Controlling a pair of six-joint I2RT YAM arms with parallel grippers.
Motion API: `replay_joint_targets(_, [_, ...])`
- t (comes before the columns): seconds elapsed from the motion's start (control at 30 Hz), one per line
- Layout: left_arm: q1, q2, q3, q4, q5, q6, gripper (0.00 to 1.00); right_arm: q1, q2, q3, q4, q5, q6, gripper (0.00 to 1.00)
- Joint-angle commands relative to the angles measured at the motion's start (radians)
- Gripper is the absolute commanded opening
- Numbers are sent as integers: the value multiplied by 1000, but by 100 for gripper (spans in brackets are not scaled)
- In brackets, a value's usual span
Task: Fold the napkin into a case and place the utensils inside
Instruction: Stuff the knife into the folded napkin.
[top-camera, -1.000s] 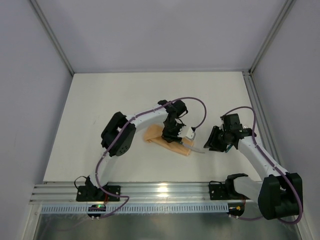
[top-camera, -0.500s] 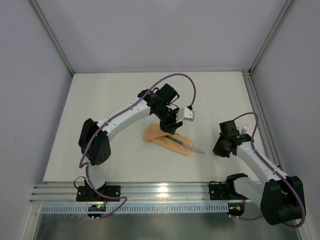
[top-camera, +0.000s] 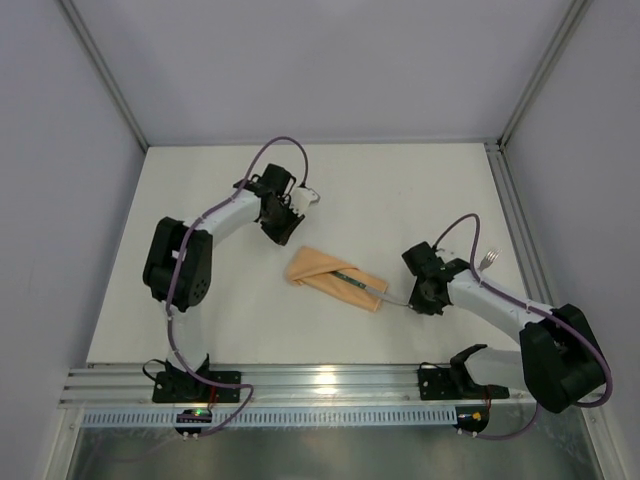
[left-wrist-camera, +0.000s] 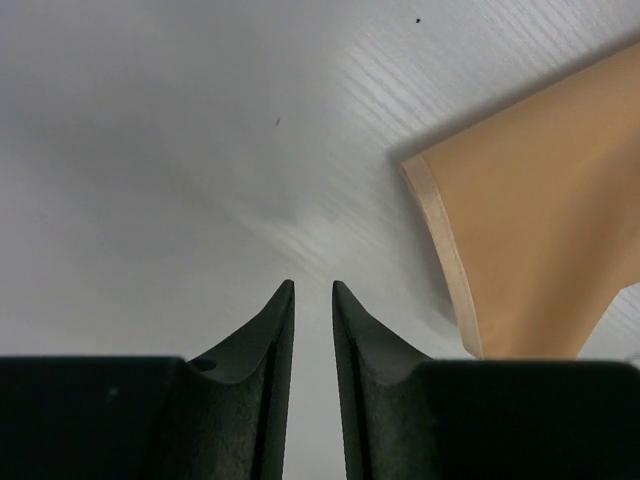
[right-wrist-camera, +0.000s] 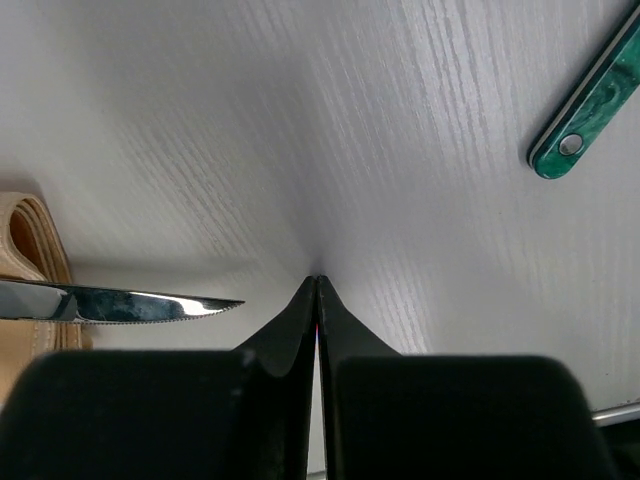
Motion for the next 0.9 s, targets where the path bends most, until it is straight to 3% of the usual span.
replay_joint_targets(0.0, [-23, 28, -13, 49, -10, -32, 21, 26, 59, 2, 29, 38, 50, 4])
replay_joint_targets(0.87, [-63, 41, -124, 75, -11, -9, 15, 126, 211, 67, 209, -68, 127, 4])
